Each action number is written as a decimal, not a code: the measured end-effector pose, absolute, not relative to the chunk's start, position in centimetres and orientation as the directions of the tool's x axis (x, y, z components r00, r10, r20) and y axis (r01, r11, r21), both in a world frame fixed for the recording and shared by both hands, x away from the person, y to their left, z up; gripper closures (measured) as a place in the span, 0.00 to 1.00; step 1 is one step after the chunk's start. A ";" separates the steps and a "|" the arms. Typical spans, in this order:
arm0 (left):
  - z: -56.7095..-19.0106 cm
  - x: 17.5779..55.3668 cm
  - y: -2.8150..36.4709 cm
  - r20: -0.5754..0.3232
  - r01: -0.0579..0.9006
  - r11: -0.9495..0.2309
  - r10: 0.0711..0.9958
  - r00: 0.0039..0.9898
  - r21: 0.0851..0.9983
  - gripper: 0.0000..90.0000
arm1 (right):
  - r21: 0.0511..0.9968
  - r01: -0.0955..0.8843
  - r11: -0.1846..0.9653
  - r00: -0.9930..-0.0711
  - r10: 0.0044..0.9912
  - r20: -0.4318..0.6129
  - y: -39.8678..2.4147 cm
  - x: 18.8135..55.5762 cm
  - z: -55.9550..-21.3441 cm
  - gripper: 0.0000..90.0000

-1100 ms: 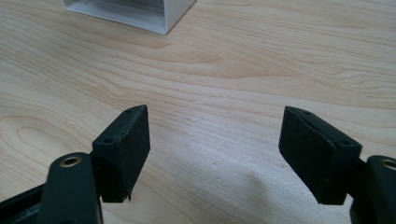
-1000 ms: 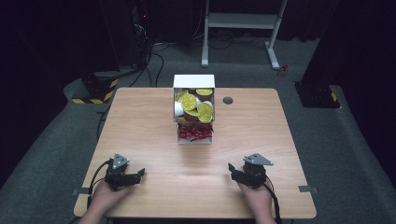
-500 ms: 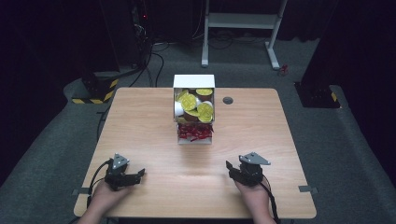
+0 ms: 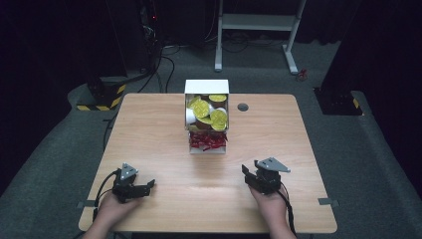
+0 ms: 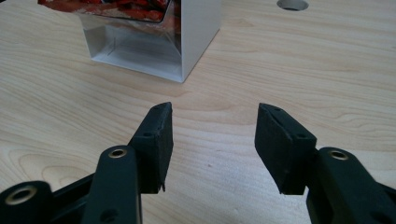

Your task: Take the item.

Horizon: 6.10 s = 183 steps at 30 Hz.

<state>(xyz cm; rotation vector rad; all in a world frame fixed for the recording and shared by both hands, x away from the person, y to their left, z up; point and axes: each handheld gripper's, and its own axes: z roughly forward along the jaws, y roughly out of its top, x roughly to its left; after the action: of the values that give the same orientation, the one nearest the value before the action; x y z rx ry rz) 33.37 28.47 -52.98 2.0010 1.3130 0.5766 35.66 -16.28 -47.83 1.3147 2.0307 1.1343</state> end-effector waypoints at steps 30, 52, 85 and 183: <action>-53.0 33.4 28.4 0.000 0.623 -0.267 0.919 0.394 0.735 0.16 | 0.847 0.473 0.244 -0.474 0.881 0.011 -12.6 38.9 -45.2 0.59; -53.0 33.3 28.4 0.000 0.625 -0.266 0.920 0.392 0.734 0.17 | 0.866 0.424 0.265 -0.512 0.859 -0.012 -10.7 40.7 -43.2 0.68; -53.0 33.5 28.4 0.006 0.621 -0.273 0.918 0.397 0.735 0.17 | 0.845 0.456 0.278 -0.494 0.869 -0.020 -9.4 44.0 -44.5 0.83; -53.0 33.1 28.4 0.002 0.626 -0.252 0.928 0.372 0.738 0.18 | 0.949 0.247 0.198 -0.563 0.826 -0.026 -14.0 35.0 -44.7 0.98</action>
<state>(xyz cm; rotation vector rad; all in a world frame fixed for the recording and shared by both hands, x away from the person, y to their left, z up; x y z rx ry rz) 33.08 28.42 -52.99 1.9794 1.3378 0.5917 34.99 -14.02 -44.66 0.9968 1.9286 1.3712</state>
